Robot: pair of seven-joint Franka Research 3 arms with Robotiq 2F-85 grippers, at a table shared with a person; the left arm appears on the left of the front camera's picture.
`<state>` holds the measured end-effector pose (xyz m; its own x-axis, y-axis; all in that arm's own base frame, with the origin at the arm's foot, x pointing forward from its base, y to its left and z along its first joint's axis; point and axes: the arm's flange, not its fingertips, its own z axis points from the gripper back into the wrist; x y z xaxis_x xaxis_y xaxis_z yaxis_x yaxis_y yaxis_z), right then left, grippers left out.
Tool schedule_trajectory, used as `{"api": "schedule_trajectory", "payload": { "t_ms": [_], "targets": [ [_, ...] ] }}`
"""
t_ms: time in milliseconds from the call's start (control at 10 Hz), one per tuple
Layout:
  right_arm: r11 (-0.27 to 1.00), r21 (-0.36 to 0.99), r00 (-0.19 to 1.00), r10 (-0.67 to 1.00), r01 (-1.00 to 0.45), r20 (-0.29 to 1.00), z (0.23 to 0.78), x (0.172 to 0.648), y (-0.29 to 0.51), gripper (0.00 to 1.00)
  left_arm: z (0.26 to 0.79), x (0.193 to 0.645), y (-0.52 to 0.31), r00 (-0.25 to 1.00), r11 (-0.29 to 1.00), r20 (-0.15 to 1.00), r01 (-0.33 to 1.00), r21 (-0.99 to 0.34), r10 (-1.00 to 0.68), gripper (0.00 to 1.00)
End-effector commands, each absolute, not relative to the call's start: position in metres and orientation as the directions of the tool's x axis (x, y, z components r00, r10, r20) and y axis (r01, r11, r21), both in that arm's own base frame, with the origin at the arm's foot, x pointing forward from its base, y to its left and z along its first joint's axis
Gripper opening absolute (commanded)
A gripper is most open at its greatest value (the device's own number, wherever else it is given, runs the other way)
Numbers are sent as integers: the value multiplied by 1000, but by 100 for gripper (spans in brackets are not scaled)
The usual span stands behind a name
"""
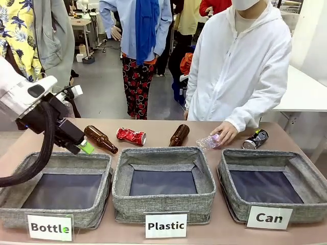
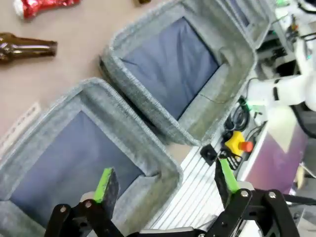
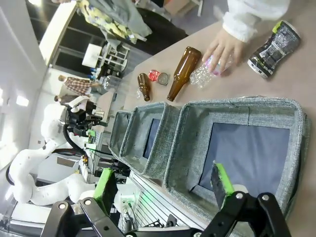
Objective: Sort the can waste into the basket.
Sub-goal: Pick up the can waste from the table and place it in the right Fabric basket.
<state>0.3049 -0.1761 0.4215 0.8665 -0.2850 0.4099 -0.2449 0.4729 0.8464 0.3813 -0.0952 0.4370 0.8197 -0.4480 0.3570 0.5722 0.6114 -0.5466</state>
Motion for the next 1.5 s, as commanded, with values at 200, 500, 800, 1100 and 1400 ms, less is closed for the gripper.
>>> {"api": "schedule_trajectory", "payload": {
  "t_ms": [200,500,800,1100,1400],
  "targets": [
    [464,841,849,-289,-279,442,421,307,-177,100,439,381,-84,821,609,363,570,-552,-441,100],
    [464,841,849,-289,-279,442,421,307,-177,100,462,423,-139,847,720,366,525,-453,-386,100],
    [464,841,849,-289,-279,442,421,307,-177,100,480,454,-164,827,718,246,562,-411,-506,100],
    [464,841,849,-289,-279,442,421,307,-177,100,457,350,-77,658,516,305,740,-432,-689,100],
    [464,841,849,-289,-279,442,421,307,-177,100,432,296,-33,722,566,457,692,-449,-520,100]
  ]
}}
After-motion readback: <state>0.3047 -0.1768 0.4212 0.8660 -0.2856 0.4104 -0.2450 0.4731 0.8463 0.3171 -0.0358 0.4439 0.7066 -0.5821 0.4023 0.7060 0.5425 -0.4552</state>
